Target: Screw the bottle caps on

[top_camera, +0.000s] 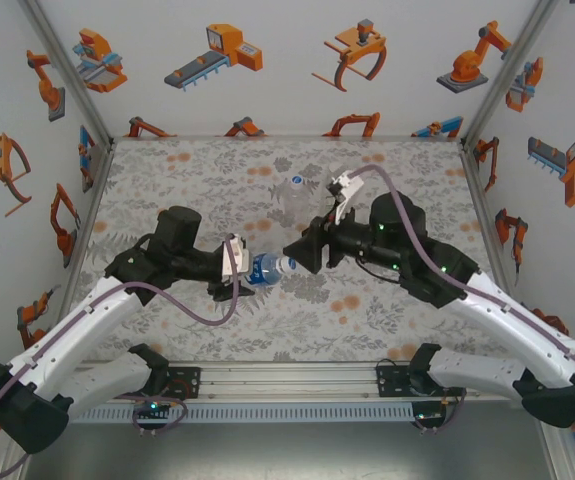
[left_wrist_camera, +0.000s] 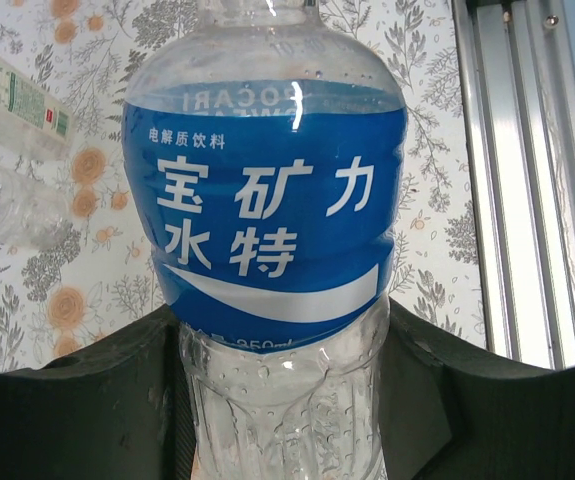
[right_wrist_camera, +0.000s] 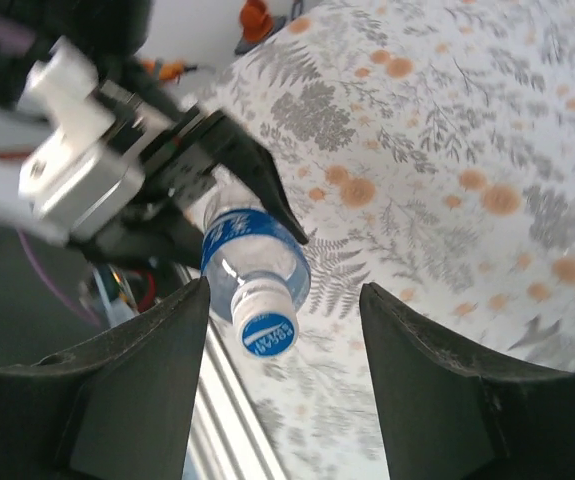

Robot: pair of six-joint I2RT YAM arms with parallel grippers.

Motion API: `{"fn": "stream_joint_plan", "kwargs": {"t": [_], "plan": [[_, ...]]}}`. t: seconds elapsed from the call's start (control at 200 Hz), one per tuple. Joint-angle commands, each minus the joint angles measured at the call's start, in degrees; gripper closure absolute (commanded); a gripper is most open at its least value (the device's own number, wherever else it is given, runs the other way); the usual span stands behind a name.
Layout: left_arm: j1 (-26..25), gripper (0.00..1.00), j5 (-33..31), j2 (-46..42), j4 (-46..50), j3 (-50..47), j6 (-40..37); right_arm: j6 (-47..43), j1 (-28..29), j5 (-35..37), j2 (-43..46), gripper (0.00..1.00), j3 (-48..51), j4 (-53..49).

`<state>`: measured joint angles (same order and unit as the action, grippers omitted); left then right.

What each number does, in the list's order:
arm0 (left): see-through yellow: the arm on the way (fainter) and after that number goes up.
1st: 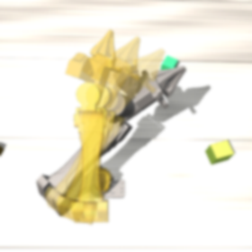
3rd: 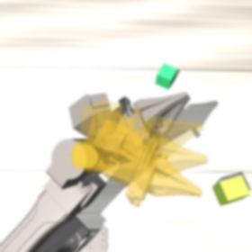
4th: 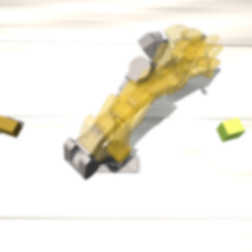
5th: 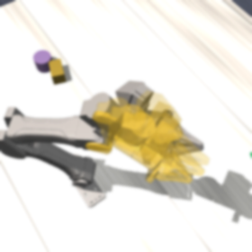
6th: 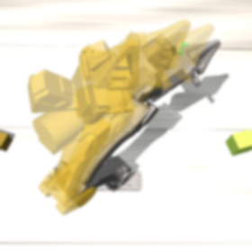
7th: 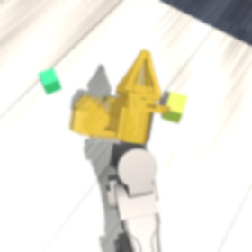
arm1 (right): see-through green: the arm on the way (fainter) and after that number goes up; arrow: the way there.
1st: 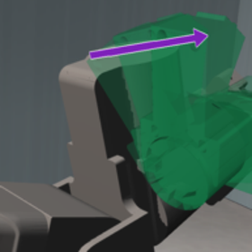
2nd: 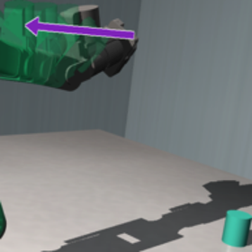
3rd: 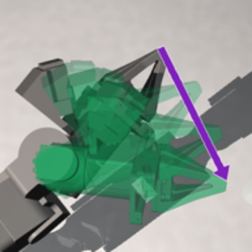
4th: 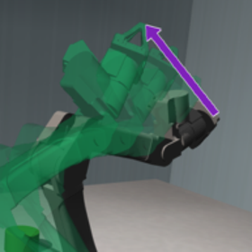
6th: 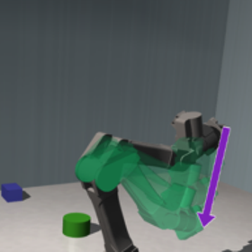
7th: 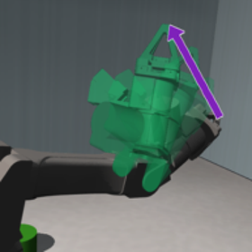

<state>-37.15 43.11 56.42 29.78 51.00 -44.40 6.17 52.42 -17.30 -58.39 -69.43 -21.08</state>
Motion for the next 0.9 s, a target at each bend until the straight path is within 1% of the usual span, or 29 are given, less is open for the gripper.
{"fn": "stream_joint_plan", "kwargs": {"t": [0.0,0.05,0.095,0.22,0.396,0.526,0.711,0.831,0.896], "plan": [[-0.3,1.0,3.6,-0.4,0.6,1.2,-2.1,-23.5,0.0,-12.7,-0.9,0.43,-5.3,-7.0],[-0.2,1.0,4.3,-0.3,0.8,1.1,-2.6,-30.6,0.0,-17.0,-1.3,0.43,-5.6,-9.9],[-0.3,1.0,4.8,-0.2,0.9,1.1,-2.9,-35.5,0.0,-19.1,-1.2,0.43,-5.0,-10.7],[-0.2,1.0,6.3,-0.2,1.6,1.1,-3.8,-41.0,0.0,-19.8,-0.8,0.43,-2.2,-8.4],[-0.2,1.0,7.8,0.0,2.1,1.2,-4.8,-41.3,0.0,-19.6,-1.2,0.47,0.2,-4.7],[-0.3,1.0,8.4,0.2,2.4,1.2,-5.1,-41.3,0.0,-20.0,-1.6,0.52,0.9,-4.3],[-0.3,1.0,8.5,0.4,2.5,1.3,-5.2,-41.3,0.0,-20.7,-1.8,0.56,1.8,-3.7],[-0.3,1.0,8.5,0.3,2.5,1.3,-5.2,-41.2,0.0,-20.9,-2.1,0.62,2.0,-3.6],[-0.3,1.0,8.5,0.3,2.6,1.3,-5.3,-41.1,0.0,-20.9,-2.2,0.68,2.2,-3.6]]}}
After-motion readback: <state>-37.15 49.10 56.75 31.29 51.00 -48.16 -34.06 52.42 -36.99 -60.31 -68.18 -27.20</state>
